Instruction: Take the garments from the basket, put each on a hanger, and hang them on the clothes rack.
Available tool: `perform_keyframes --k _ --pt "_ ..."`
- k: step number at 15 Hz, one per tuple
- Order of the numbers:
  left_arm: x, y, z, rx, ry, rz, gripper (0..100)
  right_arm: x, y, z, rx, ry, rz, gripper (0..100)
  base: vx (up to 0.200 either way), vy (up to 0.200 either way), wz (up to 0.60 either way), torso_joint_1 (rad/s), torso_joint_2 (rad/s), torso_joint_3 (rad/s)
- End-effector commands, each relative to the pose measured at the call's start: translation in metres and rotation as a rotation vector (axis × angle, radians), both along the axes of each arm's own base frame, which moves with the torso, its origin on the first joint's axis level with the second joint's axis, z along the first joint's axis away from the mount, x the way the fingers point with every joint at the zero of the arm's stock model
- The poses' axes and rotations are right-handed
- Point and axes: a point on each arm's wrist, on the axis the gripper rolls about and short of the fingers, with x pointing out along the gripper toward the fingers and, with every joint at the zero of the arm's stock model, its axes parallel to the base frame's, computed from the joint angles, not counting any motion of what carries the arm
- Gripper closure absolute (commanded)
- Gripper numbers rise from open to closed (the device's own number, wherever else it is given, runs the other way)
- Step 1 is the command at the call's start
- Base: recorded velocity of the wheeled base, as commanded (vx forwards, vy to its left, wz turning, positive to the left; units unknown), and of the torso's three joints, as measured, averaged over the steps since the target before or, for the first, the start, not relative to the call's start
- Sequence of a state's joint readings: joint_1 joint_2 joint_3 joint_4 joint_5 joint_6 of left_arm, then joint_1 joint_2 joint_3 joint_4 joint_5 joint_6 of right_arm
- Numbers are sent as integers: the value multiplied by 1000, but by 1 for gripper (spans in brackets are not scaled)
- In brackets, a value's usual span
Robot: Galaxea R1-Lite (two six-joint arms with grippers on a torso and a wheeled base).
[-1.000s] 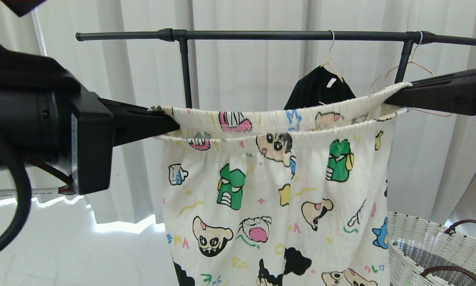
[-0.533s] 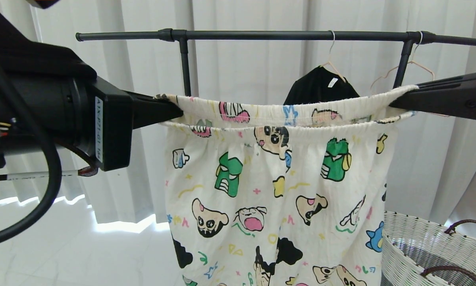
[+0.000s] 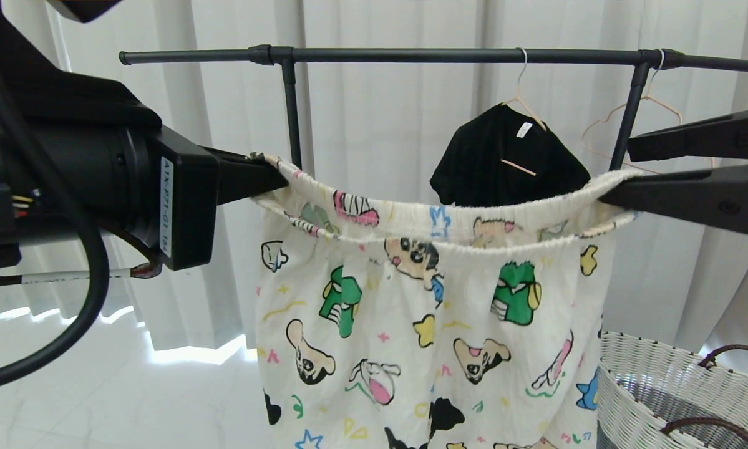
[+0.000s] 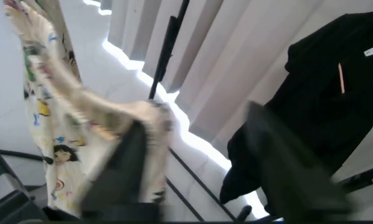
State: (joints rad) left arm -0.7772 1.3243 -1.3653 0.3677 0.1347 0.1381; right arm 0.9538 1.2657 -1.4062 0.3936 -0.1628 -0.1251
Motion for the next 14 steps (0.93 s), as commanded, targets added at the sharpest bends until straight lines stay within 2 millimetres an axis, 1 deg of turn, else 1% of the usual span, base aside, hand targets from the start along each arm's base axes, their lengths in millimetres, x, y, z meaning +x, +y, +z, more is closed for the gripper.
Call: perform_keyframes --k 1,3,4,6,8,9,10,11,13,14 --pt "4 -1 -2 8 3 21 100 -5 -6 -5 -22 -11 9 0 0 0 0 0 0 0" --pt "8 -1 -3 22 3 62 100 -10 -14 -11 -43 -19 22 0 0 0 0 0 0 0" --pt "16 1 -7 44 6 127 100 -15 -19 -15 -52 -24 47 0 0 0 0 0 0 0" --pt "25 2 -12 75 7 218 100 -21 -26 -18 -50 -29 55 0 0 0 0 0 0 0" --pt "25 3 -14 83 11 228 100 -22 -30 -18 -51 -32 34 0 0 0 0 0 0 0" --pt "23 6 -17 88 16 230 100 -18 -35 -20 -59 -32 -33 0 0 0 0 0 0 0" --pt "19 12 -21 97 24 243 100 -13 -47 -24 -84 -29 -165 0 0 0 0 0 0 0" --pt "19 26 -29 97 21 296 100 -11 -70 -32 -162 15 -361 0 0 0 0 0 0 0" --pt "25 48 -42 96 -10 405 100 -19 -103 -44 -276 126 -614 0 0 0 0 0 0 0" --pt "25 64 -48 119 -43 468 100 -26 -117 -52 -331 192 -745 0 0 0 0 0 0 0"
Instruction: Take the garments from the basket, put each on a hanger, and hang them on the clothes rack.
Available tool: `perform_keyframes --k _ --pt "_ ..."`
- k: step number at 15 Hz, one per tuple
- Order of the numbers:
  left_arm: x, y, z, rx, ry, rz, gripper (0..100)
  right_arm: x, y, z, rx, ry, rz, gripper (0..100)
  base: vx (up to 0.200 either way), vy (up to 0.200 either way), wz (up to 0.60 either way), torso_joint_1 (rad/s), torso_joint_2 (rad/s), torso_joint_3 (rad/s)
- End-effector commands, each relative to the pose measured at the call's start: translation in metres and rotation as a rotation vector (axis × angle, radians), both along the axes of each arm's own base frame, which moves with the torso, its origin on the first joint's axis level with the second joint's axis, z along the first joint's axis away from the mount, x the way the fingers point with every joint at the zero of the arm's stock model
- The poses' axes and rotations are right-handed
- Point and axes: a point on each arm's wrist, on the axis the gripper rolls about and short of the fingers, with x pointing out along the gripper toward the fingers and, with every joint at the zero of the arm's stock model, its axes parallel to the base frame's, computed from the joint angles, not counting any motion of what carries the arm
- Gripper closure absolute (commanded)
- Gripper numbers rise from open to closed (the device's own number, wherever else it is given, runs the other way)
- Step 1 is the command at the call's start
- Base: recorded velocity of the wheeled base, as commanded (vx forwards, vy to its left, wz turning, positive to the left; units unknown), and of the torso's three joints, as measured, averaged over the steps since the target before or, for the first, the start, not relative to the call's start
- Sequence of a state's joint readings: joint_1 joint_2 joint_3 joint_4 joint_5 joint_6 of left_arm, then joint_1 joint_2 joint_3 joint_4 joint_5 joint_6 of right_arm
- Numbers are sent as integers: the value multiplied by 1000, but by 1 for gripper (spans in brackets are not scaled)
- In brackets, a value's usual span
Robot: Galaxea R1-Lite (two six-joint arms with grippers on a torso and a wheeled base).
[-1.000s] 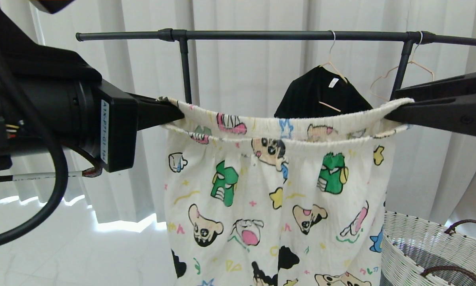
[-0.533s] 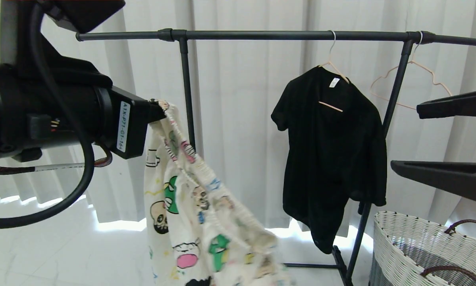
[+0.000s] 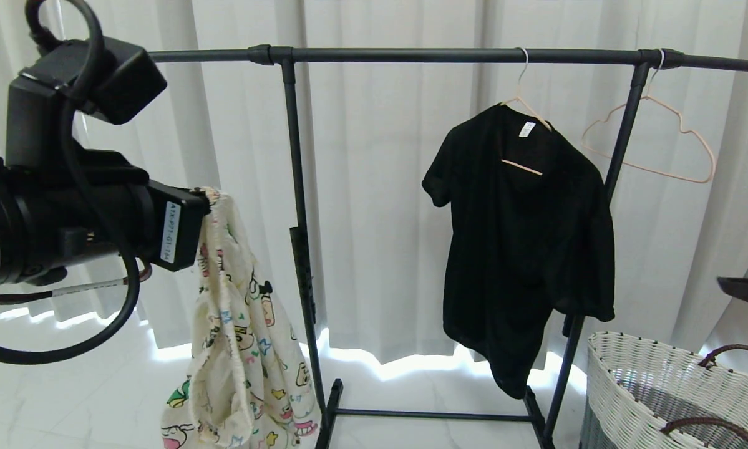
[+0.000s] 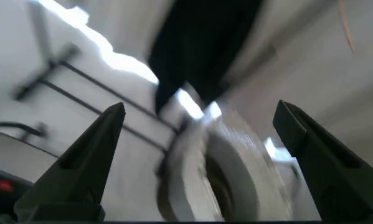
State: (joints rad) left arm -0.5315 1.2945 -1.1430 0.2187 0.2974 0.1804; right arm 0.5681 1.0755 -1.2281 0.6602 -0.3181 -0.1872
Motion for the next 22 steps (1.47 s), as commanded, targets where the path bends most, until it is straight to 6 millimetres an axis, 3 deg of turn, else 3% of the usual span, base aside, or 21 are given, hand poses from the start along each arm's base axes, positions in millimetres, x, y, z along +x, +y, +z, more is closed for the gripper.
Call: perform_keyframes --k 1,5,10,16,22 --pt "-6 38 -14 58 -53 141 100 -26 -40 -15 -83 94 -331 0 0 0 0 0 0 0" --pt "-13 79 -40 92 -66 267 100 -51 -52 -40 -97 103 -423 0 0 0 0 0 0 0" --pt "-16 92 -41 66 -66 350 100 -53 -55 -71 -79 45 -490 0 0 0 0 0 0 0" --pt "-21 89 -42 27 -70 240 100 -38 -53 -65 25 -33 -475 0 0 0 0 7 -27 -37" --pt "-21 89 -44 29 -63 233 100 -23 -53 -59 52 -73 -501 0 0 0 0 151 -434 -272"
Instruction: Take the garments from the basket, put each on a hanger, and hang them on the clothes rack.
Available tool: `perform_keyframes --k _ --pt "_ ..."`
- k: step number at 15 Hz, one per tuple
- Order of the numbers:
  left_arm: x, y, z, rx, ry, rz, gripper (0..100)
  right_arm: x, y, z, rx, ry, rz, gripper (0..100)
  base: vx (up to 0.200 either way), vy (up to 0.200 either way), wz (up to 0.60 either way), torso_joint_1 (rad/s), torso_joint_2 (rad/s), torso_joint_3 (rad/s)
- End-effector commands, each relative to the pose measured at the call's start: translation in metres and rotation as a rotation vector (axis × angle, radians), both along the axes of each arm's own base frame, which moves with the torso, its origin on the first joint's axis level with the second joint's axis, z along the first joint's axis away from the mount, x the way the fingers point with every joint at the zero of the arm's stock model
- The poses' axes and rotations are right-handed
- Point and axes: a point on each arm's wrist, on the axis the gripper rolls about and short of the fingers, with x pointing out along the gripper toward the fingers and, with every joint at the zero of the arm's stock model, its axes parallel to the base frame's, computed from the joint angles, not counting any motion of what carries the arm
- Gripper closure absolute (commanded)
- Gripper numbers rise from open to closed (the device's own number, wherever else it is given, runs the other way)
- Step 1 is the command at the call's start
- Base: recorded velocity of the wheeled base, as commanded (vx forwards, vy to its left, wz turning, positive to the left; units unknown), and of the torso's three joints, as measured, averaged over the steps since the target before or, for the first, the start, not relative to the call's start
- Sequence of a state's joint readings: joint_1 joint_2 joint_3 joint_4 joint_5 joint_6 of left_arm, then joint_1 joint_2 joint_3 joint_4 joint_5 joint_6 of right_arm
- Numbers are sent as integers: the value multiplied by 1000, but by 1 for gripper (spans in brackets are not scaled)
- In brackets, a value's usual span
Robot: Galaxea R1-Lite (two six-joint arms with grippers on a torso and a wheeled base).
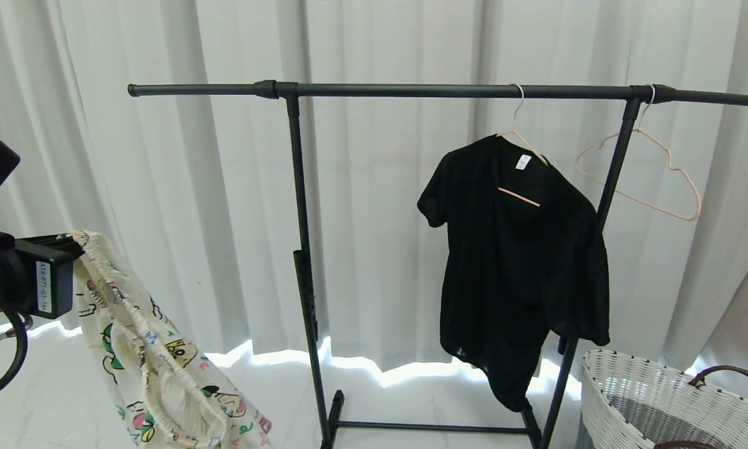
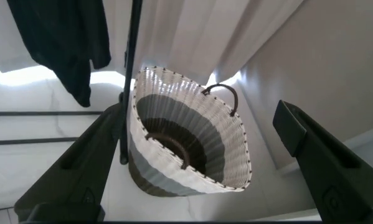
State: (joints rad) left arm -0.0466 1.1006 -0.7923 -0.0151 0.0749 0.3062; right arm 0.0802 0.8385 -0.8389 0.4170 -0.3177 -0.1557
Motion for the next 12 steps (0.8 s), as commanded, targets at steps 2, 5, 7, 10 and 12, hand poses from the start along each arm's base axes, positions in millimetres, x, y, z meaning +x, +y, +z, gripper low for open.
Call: perform_keyframes --k 2,5,7,10,12 --pt "0 0 0 2 1 -1 100 7 0 -2 -3 24 -1 0 0 0 0 181 -466 -286" --pt "-2 0 -5 6 12 -2 100 8 1 -2 -3 25 0 0 0 0 0 193 -468 -287" --pt "-8 0 -11 7 23 -6 100 10 1 -3 -2 34 -1 0 0 0 0 203 -486 -276" --pt "-9 0 -12 7 25 -9 100 21 2 -1 12 16 9 0 0 0 0 217 -502 -279" --pt "-10 0 -12 7 23 -9 100 33 3 1 15 -7 8 0 0 0 0 224 -500 -278"
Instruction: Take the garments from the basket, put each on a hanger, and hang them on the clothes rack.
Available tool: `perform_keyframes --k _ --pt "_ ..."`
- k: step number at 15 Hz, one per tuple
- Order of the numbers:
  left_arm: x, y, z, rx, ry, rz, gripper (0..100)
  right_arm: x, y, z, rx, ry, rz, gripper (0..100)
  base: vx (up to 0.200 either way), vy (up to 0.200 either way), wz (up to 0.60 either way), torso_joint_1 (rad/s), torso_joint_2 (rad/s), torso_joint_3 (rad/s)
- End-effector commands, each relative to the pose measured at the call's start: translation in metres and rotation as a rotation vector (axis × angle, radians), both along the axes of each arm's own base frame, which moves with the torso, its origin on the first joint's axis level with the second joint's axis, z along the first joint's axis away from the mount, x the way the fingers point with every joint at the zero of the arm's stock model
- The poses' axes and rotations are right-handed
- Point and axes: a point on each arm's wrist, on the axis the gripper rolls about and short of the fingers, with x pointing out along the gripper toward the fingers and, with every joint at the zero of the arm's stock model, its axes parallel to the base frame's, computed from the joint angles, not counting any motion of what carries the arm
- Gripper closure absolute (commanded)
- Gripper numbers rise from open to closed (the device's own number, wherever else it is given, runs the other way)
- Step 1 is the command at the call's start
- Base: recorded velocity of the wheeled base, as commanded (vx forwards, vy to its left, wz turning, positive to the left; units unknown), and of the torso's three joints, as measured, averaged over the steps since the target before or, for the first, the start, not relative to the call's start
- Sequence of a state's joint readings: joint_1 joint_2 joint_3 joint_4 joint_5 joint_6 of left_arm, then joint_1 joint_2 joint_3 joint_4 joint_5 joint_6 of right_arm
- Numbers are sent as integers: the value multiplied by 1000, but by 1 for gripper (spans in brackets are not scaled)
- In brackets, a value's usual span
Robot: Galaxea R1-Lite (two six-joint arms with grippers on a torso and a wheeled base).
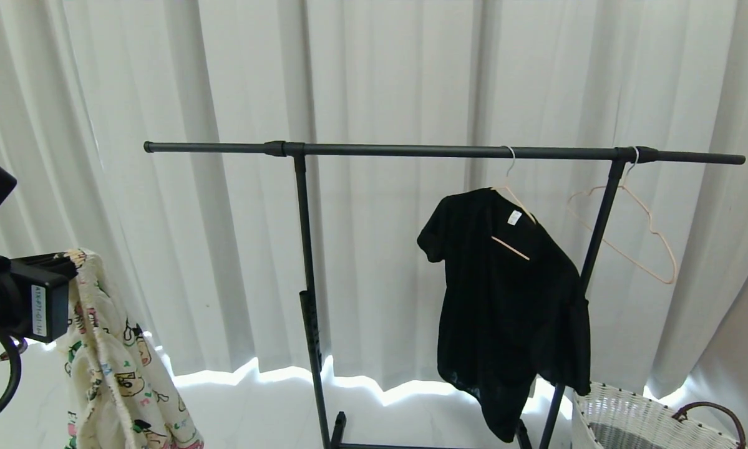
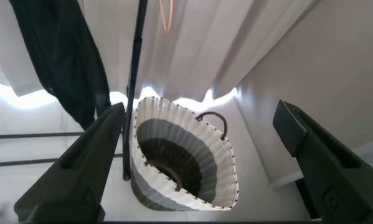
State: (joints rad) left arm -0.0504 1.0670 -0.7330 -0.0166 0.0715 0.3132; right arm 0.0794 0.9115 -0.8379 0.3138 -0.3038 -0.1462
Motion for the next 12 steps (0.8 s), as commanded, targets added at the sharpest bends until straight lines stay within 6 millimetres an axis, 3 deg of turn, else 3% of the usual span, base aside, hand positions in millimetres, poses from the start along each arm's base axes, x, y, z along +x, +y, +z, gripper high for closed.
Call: perform_keyframes --k 1,5,9,12 --pt "-1 0 0 0 -1 0 100 15 1 -2 -1 16 0 0 0 0 0 232 -520 -286" --pt "-1 0 1 5 -7 -1 100 17 2 0 12 -14 27 0 0 0 0 227 -494 -264" --pt "-1 0 4 5 -47 -2 100 15 2 2 12 -31 33 0 0 0 0 49 -103 -55" --pt "-2 -2 5 13 -52 -21 100 14 2 3 13 -36 33 0 0 -200 0 6 -12 -6"
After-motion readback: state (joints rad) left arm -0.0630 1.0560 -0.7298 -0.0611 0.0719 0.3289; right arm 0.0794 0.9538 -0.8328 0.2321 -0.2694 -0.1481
